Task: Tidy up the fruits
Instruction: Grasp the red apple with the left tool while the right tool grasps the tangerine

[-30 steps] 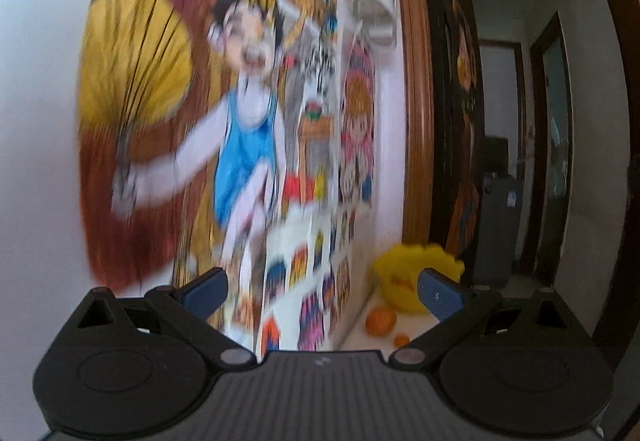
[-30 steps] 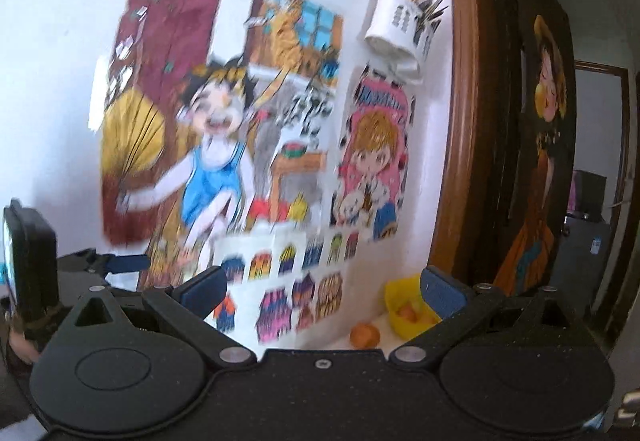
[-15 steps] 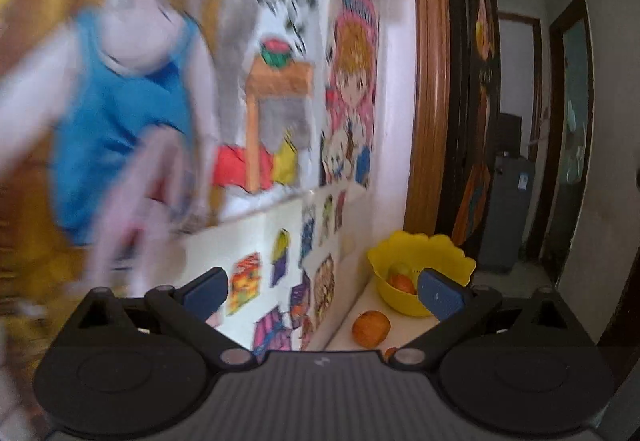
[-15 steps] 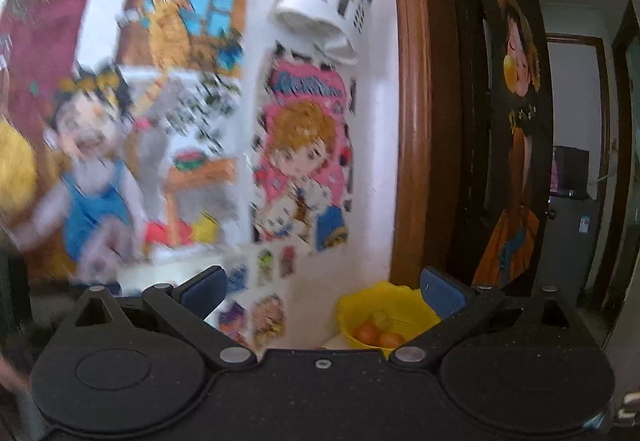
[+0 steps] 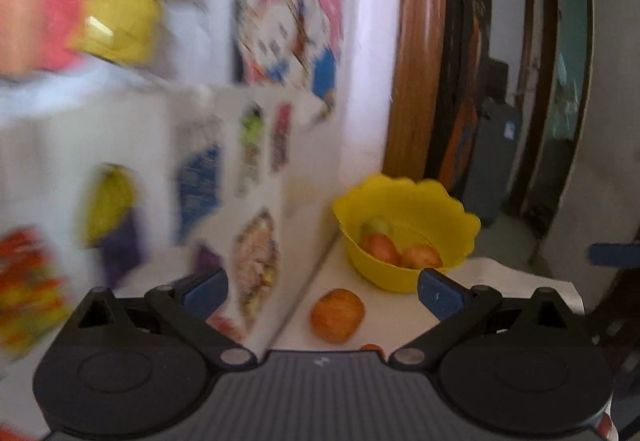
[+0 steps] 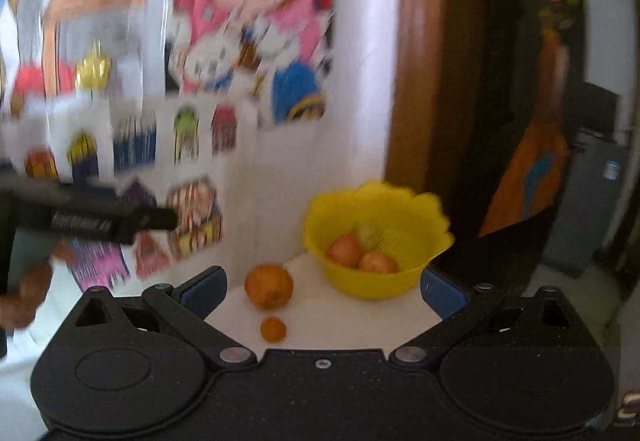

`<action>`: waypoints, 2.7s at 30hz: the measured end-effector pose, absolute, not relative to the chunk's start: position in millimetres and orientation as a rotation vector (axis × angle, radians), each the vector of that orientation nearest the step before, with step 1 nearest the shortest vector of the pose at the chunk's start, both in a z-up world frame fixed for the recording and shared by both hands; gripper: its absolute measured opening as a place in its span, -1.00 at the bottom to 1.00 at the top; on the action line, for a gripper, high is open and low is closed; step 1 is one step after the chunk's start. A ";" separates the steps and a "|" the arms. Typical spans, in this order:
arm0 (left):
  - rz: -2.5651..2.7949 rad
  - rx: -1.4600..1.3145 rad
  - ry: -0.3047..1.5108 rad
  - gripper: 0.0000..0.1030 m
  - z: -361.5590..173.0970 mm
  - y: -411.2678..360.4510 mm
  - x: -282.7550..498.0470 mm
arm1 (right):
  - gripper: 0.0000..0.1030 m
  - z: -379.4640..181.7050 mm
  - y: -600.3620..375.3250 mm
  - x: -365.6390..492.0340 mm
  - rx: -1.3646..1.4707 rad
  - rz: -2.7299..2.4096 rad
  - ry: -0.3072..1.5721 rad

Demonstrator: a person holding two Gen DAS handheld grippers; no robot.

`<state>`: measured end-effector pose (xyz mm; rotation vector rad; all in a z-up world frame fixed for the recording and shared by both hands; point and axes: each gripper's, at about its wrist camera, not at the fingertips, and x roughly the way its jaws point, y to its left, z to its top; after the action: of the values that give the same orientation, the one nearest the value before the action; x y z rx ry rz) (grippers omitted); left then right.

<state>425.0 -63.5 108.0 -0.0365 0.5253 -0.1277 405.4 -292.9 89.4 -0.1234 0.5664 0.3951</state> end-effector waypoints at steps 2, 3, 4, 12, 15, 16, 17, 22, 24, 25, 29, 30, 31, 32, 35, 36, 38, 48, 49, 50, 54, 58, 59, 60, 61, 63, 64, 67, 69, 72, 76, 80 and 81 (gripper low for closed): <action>-0.139 -0.036 0.551 0.99 98.6 -69.5 446.7 | 0.99 74.4 -290.3 426.2 -0.109 0.424 0.596; -0.138 -0.035 0.564 0.99 93.3 -71.6 456.8 | 0.99 67.3 -289.0 434.7 -0.103 0.440 0.606; -0.136 -0.032 0.580 0.99 86.2 -74.2 468.1 | 0.99 60.0 -287.2 443.0 -0.104 0.456 0.618; -0.209 0.042 0.590 0.99 40.2 -91.8 512.9 | 0.97 15.2 -265.4 468.7 -0.203 0.524 0.683; -0.220 0.056 0.611 0.97 27.5 -95.2 525.1 | 0.97 6.1 -262.1 474.4 -0.260 0.569 0.687; -0.226 0.063 0.616 0.96 25.3 -96.9 526.4 | 0.97 2.1 -261.7 478.2 -0.266 0.590 0.695; -0.227 0.076 0.622 0.95 22.2 -98.4 528.6 | 0.97 -1.7 -262.3 480.6 -0.264 0.606 0.702; -0.219 0.123 0.635 0.93 8.6 -104.8 535.1 | 0.88 -20.6 -256.4 497.6 -0.245 0.690 0.741; -0.210 0.130 0.643 0.86 4.3 -106.1 539.9 | 0.87 -27.5 -253.1 504.6 -0.233 0.709 0.775; -0.203 0.131 0.660 0.84 1.9 -107.0 544.8 | 0.86 -31.2 -252.3 507.9 -0.227 0.708 0.790; -0.179 0.126 0.740 0.59 -8.7 -109.7 563.7 | 0.80 -41.7 -251.3 516.4 -0.217 0.706 0.830; -0.175 0.116 0.756 0.58 -11.5 -108.7 567.4 | 0.79 -43.8 -251.0 517.7 -0.221 0.706 0.833; -0.171 0.105 0.777 0.54 -15.0 -107.9 571.7 | 0.76 -45.8 -250.5 518.7 -0.227 0.709 0.834; -0.170 0.094 0.792 0.51 -17.4 -107.0 574.1 | 0.74 -47.7 -249.6 520.4 -0.232 0.712 0.835; -0.167 0.074 0.815 0.48 -23.5 -105.2 578.7 | 0.67 -51.6 -245.3 525.1 -0.246 0.728 0.849; -0.166 0.072 0.826 0.46 -25.4 -105.4 581.2 | 0.66 -53.0 -243.4 527.2 -0.249 0.731 0.856; -0.170 0.061 0.840 0.45 -27.9 -103.0 582.5 | 0.63 -55.7 -239.2 531.4 -0.247 0.745 0.874; -0.163 0.050 0.843 0.41 -26.8 -100.9 578.6 | 0.39 -69.4 -215.3 539.3 -0.298 0.796 0.908; -0.162 0.049 0.842 0.41 -26.1 -100.7 577.4 | 0.33 -70.0 -216.1 540.0 -0.296 0.792 0.908; -0.164 0.048 0.838 0.41 -26.3 -100.0 575.7 | 0.27 -70.0 -216.5 540.3 -0.292 0.787 0.901; -0.174 0.028 0.830 0.40 -27.5 -96.7 570.9 | 0.12 -68.2 -219.2 533.8 -0.287 0.777 0.882; -0.187 0.021 0.823 0.39 -30.3 -95.1 568.9 | -0.04 -66.8 -219.8 525.5 -0.289 0.785 0.863; -0.192 0.022 0.824 0.40 -31.3 -95.4 568.1 | -0.10 -66.4 -220.7 524.0 -0.290 0.788 0.858; -0.196 0.022 0.824 0.40 -32.2 -95.5 566.8 | -0.13 -66.8 -219.8 522.0 -0.295 0.793 0.854; -0.199 0.023 0.822 0.40 -32.9 -95.4 565.2 | -0.19 -66.1 -219.6 519.9 -0.300 0.800 0.849; -0.202 0.024 0.814 0.39 -33.5 -94.9 561.8 | -0.21 -65.0 -220.4 517.0 -0.308 0.800 0.845; -0.203 0.019 0.813 0.39 -33.6 -94.0 560.7 | -0.27 -64.2 -221.3 516.0 -0.309 0.798 0.844; -0.203 -0.007 0.809 0.39 -33.8 -90.4 558.0 | -0.33 -57.3 -227.4 517.5 -0.308 0.789 0.847; -0.206 -0.011 0.804 0.39 -33.9 -88.9 555.2 | -0.33 -54.7 -230.9 515.3 -0.307 0.790 0.849; -0.213 0.020 0.781 0.39 -34.8 -91.0 549.1 | -0.33 -57.4 -233.0 515.7 -0.321 0.783 0.848; -0.217 0.020 0.773 0.39 -35.4 -89.5 540.3 | -0.33 -55.2 -239.2 512.6 -0.323 0.775 0.848; -0.233 0.017 0.761 0.39 -37.5 -85.4 532.5 | -0.33 -55.9 -243.9 510.9 -0.328 0.772 0.849; -0.237 0.031 0.752 0.39 -38.4 -86.1 529.9 | -0.33 -55.6 -245.1 510.6 -0.326 0.771 0.848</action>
<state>529.9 -86.1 -38.4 0.0311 0.7516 -0.2375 510.6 -245.1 -55.6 -0.3265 0.8482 0.7707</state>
